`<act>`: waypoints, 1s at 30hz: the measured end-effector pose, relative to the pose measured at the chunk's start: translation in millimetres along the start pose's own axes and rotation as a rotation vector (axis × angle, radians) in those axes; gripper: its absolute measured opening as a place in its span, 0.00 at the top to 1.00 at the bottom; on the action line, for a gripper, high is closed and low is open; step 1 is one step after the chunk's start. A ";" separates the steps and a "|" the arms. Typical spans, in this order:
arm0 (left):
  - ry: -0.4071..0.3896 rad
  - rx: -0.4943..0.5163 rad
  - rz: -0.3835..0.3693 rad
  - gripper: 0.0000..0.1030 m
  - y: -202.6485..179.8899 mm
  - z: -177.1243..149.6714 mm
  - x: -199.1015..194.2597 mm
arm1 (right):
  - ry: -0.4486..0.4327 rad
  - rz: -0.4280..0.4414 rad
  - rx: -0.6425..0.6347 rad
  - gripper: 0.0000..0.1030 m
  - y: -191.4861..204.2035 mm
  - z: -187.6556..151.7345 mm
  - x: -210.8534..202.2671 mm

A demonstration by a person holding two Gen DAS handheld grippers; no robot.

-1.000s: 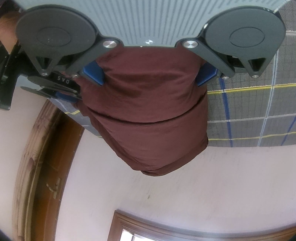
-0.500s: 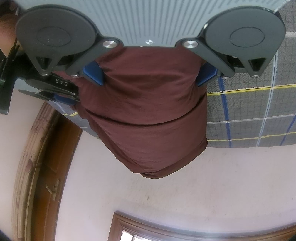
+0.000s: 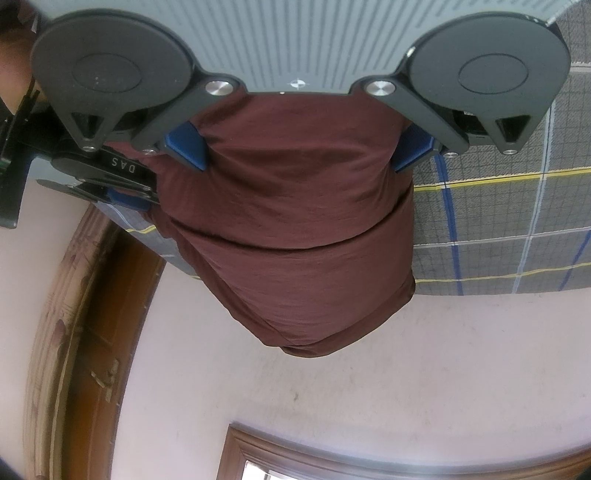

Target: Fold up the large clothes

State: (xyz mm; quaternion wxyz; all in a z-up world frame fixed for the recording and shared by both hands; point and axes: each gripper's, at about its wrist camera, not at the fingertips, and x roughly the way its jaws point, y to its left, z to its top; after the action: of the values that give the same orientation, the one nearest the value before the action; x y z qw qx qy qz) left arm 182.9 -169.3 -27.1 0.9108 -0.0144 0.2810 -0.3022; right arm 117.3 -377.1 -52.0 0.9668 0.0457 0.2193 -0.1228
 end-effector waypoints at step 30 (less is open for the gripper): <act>-0.003 -0.197 -0.280 0.00 80.4 30.8 -26.7 | -0.016 0.011 0.027 0.49 -4.2 -1.2 -4.9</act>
State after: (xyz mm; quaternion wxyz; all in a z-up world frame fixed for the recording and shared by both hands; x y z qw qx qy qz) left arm 225.0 -93.1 -3.5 0.8544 -0.1431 0.3035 -0.3968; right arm 111.4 -379.9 -51.1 0.9685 0.0590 0.2095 -0.1209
